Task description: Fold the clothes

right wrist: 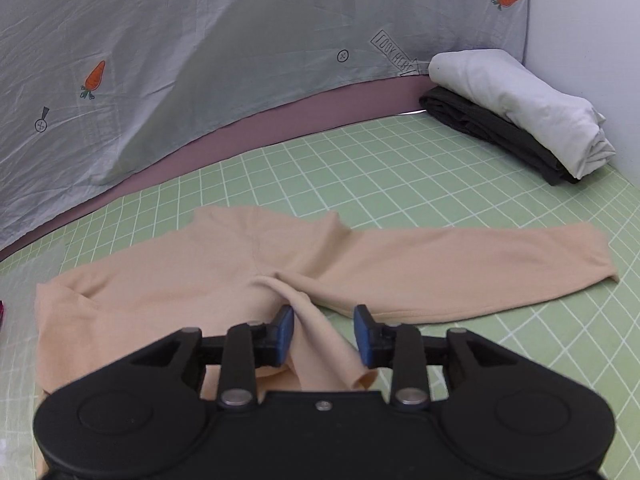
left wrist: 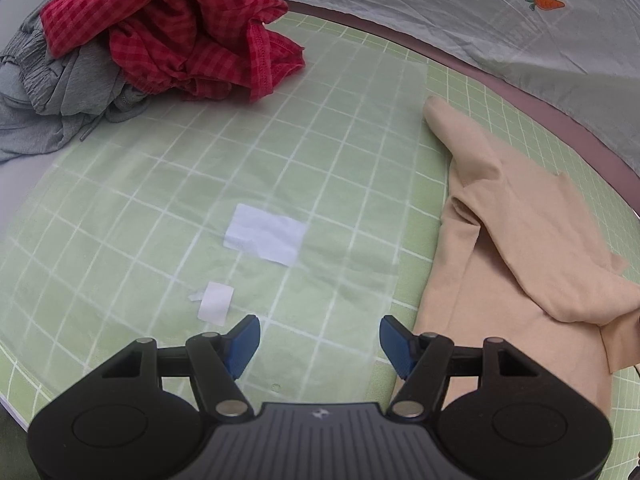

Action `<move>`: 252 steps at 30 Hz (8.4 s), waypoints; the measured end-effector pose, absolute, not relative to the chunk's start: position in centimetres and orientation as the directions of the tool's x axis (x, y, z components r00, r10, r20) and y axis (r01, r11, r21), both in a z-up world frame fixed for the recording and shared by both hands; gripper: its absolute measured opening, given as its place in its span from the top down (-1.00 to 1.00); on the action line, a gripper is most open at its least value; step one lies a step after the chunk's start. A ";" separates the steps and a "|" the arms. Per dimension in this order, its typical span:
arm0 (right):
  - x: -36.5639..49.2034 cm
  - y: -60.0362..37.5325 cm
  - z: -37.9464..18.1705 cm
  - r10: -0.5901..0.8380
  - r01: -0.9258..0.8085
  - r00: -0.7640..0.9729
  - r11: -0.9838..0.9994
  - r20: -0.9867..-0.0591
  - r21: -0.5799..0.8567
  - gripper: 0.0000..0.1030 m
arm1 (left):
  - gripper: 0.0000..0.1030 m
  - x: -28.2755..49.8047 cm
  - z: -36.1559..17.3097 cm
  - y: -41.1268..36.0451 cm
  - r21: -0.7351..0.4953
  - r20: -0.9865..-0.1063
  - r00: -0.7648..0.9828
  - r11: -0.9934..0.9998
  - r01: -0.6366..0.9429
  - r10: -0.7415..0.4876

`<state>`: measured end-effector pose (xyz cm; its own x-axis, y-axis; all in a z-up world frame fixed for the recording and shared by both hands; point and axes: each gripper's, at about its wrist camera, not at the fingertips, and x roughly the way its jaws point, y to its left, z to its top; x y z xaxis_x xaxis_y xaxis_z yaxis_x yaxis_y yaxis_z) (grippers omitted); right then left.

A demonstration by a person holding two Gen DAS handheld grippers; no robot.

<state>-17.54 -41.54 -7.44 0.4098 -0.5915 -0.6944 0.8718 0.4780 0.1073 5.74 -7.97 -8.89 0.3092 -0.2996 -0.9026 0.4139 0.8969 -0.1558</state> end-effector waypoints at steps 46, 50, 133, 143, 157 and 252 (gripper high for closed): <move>-19.3 -45.4 -7.0 -0.637 0.839 0.448 0.543 -0.628 0.048 -1.00 | -0.32 -0.7 -8.1 -8.5 -0.100 -0.893 0.390 0.945 0.312 -0.223; -17.7 -38.7 -7.3 -0.614 0.831 0.459 0.552 -0.642 0.067 -1.00 | -0.32 0.4 -7.7 -6.9 -0.122 -0.880 0.383 0.913 0.388 -0.280; -7.9 -14.2 -12.1 -0.200 0.634 0.551 0.732 -0.810 0.251 0.84 | -0.34 4.3 -9.0 1.5 -0.171 -0.879 0.282 0.806 0.567 -0.385; -11.1 -16.1 -9.9 -0.234 0.634 0.597 0.724 -0.767 0.272 0.87 | -0.34 3.0 -8.9 -0.7 -0.196 -0.876 0.252 0.780 0.594 -0.412; -16.1 -22.0 -10.0 -0.339 0.684 0.506 0.718 -0.793 0.129 0.88 | -0.34 -0.9 -9.1 -5.5 -0.206 -0.879 0.214 0.745 0.634 -0.425; -19.7 -63.7 -8.3 -0.637 0.898 0.379 0.428 -0.672 0.101 0.91 | 0.88 18.0 -10.6 -41.2 0.018 -0.859 0.425 0.813 0.582 -0.285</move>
